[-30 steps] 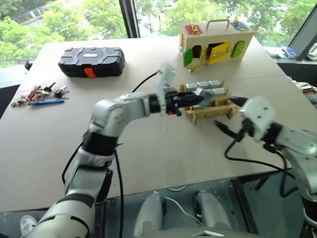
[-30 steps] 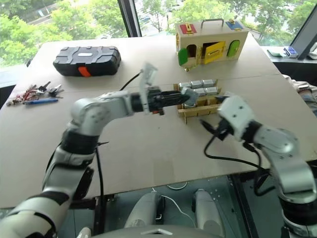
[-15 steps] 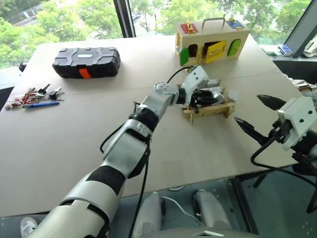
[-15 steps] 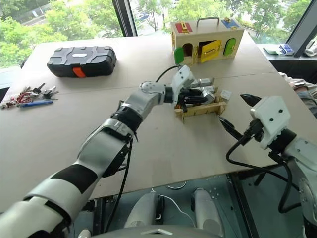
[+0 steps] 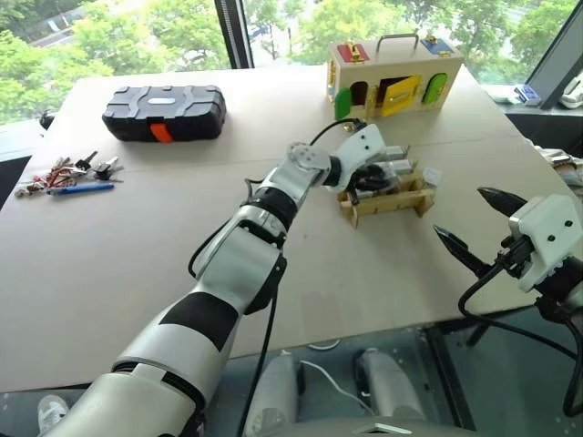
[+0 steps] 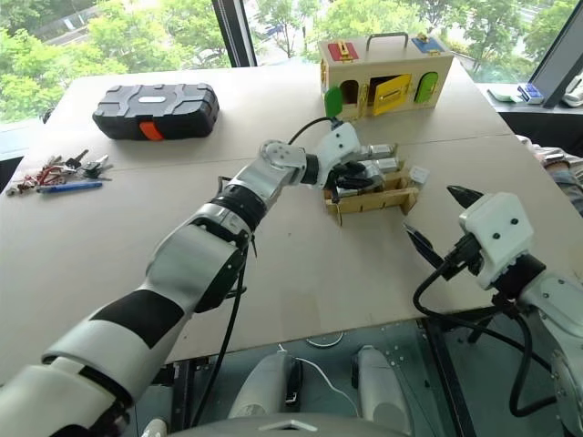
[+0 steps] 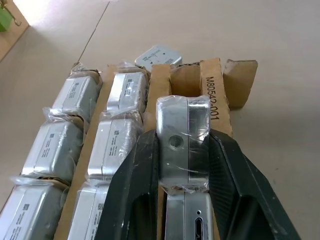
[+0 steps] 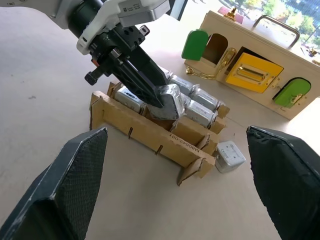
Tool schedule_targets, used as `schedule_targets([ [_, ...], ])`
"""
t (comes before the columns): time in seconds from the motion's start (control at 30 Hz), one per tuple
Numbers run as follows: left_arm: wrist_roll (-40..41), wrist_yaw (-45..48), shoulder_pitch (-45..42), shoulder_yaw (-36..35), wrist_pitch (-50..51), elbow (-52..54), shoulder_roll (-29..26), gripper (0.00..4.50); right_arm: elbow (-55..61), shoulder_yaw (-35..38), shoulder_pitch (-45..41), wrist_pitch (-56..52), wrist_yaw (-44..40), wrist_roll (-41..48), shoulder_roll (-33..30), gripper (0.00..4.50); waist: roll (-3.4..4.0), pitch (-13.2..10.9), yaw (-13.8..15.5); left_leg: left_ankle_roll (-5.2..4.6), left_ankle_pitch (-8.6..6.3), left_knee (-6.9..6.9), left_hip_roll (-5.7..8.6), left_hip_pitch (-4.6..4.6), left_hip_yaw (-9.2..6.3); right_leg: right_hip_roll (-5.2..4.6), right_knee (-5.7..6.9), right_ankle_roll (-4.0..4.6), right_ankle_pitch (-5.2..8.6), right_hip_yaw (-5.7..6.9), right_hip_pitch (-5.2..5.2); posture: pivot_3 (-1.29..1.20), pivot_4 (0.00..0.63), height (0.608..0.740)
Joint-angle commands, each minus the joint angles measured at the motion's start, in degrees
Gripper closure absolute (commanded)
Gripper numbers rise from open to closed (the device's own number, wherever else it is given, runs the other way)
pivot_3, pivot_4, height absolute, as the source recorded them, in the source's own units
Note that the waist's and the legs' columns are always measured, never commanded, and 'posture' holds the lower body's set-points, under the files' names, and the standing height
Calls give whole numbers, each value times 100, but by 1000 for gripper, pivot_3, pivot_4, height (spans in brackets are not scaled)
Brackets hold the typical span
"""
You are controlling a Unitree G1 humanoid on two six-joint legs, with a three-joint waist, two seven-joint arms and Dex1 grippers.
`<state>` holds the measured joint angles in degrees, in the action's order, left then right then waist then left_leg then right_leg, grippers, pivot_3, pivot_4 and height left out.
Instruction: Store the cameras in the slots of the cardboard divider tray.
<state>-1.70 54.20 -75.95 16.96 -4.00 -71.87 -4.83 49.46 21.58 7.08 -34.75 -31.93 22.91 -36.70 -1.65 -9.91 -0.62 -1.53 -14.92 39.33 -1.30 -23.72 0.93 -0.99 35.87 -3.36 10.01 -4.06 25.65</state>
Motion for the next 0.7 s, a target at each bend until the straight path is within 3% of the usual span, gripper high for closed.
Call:
schedule_targets([
  [0.03, -257, -32, -168, -45, 26, -64, 37, 3690, 39, 28, 82, 266, 25, -79, 4, 97, 0, 0, -1, 0, 0, 0, 0, 0, 0, 0, 0, 0, 0, 0, 0, 0, 150, 740],
  [0.7, -1250, 208, -757, 153, 848, -231, 14, 3690, -53, -210, 211, 558, 101, -348, 23, 97, 0, 0, -22, -1, 1, 7, 0, 3, 1, 3, 4, -5, -2, -4, -1, 0, 150, 740],
])
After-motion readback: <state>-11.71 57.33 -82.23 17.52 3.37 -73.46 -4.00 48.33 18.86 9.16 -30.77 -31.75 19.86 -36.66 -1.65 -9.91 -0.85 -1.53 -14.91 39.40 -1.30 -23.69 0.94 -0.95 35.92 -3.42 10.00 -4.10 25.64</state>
